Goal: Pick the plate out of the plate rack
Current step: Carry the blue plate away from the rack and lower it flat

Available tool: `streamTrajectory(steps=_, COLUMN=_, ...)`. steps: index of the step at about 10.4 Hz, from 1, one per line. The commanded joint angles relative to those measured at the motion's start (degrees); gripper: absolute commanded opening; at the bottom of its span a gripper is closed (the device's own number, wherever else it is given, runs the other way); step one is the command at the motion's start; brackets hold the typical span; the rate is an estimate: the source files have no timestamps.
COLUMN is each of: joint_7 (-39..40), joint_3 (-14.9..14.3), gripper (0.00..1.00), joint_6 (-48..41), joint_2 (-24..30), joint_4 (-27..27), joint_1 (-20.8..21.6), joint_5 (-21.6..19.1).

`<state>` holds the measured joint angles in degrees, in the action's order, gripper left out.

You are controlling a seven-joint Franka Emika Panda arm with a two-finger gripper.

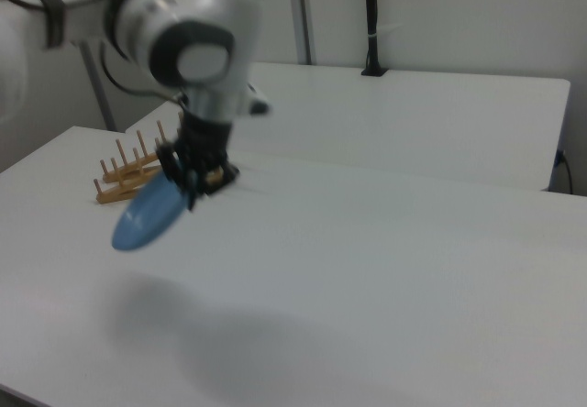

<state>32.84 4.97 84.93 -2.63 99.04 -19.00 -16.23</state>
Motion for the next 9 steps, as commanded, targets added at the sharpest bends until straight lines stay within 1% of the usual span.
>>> streamTrajectory(steps=1, joint_7=5.48, joint_3=-3.73, gripper=0.0, joint_6=9.53, joint_2=-1.83, joint_4=9.41, joint_1=-3.06, joint_5=-3.98)
streamTrajectory(steps=2, joint_7=5.48, joint_3=-4.26, gripper=0.0, joint_6=11.73, joint_2=-3.94, joint_4=9.5, joint_1=-3.06, joint_5=-4.07)
streamTrajectory(steps=6, joint_7=4.78, joint_3=-4.27, gripper=0.0, joint_6=19.47, joint_2=-12.21, joint_4=9.77, joint_1=-2.72, joint_5=-4.24)
streamTrajectory(steps=9, joint_7=4.78, joint_3=-4.27, gripper=0.0, joint_6=20.71, joint_2=-14.5, joint_4=9.77, joint_1=-2.1, joint_5=-4.25)
